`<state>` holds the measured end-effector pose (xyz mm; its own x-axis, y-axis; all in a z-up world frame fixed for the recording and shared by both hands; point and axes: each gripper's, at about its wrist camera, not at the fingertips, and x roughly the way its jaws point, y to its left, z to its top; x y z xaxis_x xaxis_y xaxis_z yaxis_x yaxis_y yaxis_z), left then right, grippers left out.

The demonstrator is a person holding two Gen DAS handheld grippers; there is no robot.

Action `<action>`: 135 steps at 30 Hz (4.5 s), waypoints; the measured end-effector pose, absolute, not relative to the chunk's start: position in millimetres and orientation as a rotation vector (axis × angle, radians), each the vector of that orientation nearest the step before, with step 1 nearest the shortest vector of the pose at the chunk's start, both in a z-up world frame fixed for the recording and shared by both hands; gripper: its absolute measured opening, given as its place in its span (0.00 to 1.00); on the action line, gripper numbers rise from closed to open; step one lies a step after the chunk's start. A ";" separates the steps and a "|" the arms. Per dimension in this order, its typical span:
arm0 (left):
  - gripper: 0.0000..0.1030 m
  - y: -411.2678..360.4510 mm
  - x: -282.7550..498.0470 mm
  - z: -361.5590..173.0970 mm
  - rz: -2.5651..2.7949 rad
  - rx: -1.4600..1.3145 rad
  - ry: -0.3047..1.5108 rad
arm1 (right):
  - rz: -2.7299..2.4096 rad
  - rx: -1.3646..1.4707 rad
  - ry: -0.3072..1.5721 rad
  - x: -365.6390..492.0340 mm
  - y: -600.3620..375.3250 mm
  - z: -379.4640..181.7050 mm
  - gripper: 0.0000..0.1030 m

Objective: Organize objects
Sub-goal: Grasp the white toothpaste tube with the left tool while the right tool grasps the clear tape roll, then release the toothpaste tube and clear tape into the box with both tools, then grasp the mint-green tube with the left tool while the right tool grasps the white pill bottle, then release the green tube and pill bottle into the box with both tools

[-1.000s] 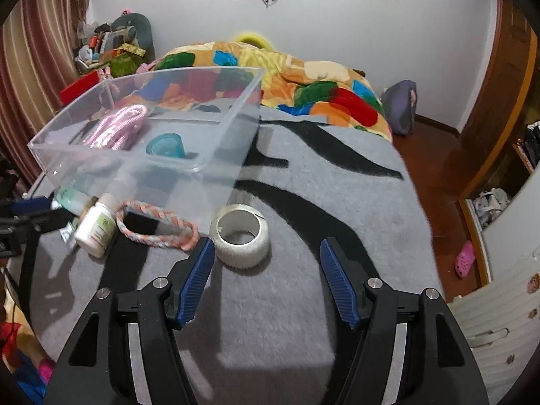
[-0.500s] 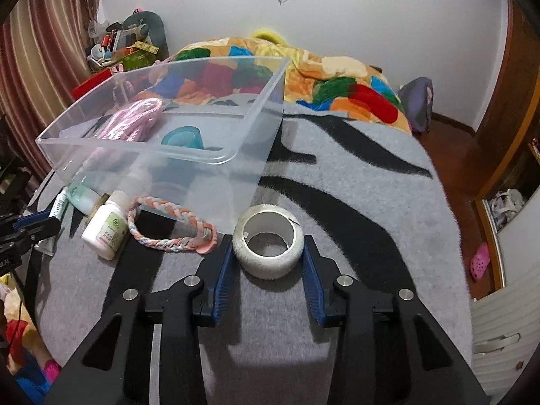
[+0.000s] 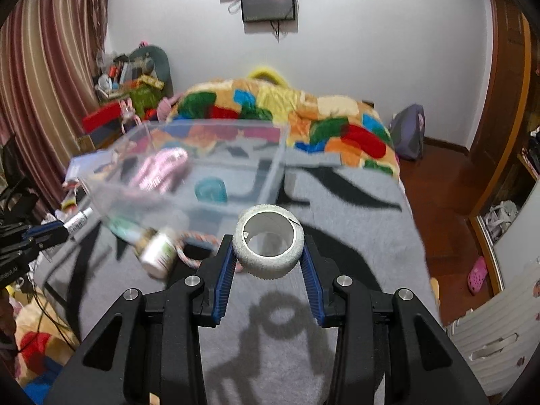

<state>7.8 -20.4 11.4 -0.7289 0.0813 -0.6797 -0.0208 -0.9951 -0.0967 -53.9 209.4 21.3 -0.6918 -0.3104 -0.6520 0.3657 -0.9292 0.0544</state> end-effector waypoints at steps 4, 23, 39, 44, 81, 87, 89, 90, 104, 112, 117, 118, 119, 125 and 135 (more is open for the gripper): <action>0.11 -22.9 -2.1 30.4 2.878 -1.058 -0.143 | -2.601 0.897 0.103 -56.6 202.1 44.7 0.34; 0.11 -11.9 -110.1 20.3 2.737 -1.161 -0.182 | -2.492 1.064 0.200 -129.5 132.4 22.7 0.34; 0.16 1.0 -127.8 7.1 2.672 -1.219 -0.179 | -2.457 1.128 0.209 -132.5 130.6 7.1 0.43; 0.40 -9.6 -112.0 28.3 2.741 -1.145 -0.178 | -2.487 1.056 0.185 -120.4 139.8 25.7 0.44; 0.72 -12.0 -73.5 -57.3 2.693 -1.411 -0.169 | -2.294 1.201 0.161 -66.6 120.5 -39.2 0.26; 0.74 -10.5 -80.0 -59.6 2.728 -1.399 -0.207 | -2.305 1.184 0.178 -58.6 130.3 -40.8 0.26; 0.74 -10.2 -79.9 -59.9 2.743 -1.390 -0.211 | -2.306 1.182 0.176 -55.6 132.2 -41.4 0.26; 0.72 -10.4 -79.2 -59.9 2.755 -1.384 -0.213 | -2.306 1.181 0.176 -53.9 133.1 -41.8 0.26; 0.69 -25.5 -40.7 -52.3 2.785 -1.343 -0.186 | -2.316 1.151 0.116 -43.9 146.9 -26.5 0.26; 0.69 -30.0 -22.9 -6.0 2.823 -1.174 -0.222 | -2.348 1.042 0.102 -38.9 144.8 5.8 0.26; 0.69 -33.8 -31.5 27.8 2.857 -1.048 -0.221 | -2.393 0.950 0.108 -46.7 141.1 31.4 0.26; 0.69 -34.6 -35.2 32.2 2.859 -1.034 -0.222 | -2.401 0.937 0.109 -49.8 141.3 35.4 0.26; 0.69 -35.6 -39.9 35.9 2.863 -1.022 -0.219 | -2.412 0.923 0.111 -54.7 139.8 39.7 0.26; 0.69 -41.5 -73.8 35.8 2.861 -1.052 -0.221 | -2.448 0.898 0.111 -81.2 130.0 48.1 0.26; 0.69 -45.8 -114.9 2.4 2.804 -1.206 -0.233 | -2.395 1.055 0.135 -129.1 107.9 12.0 0.26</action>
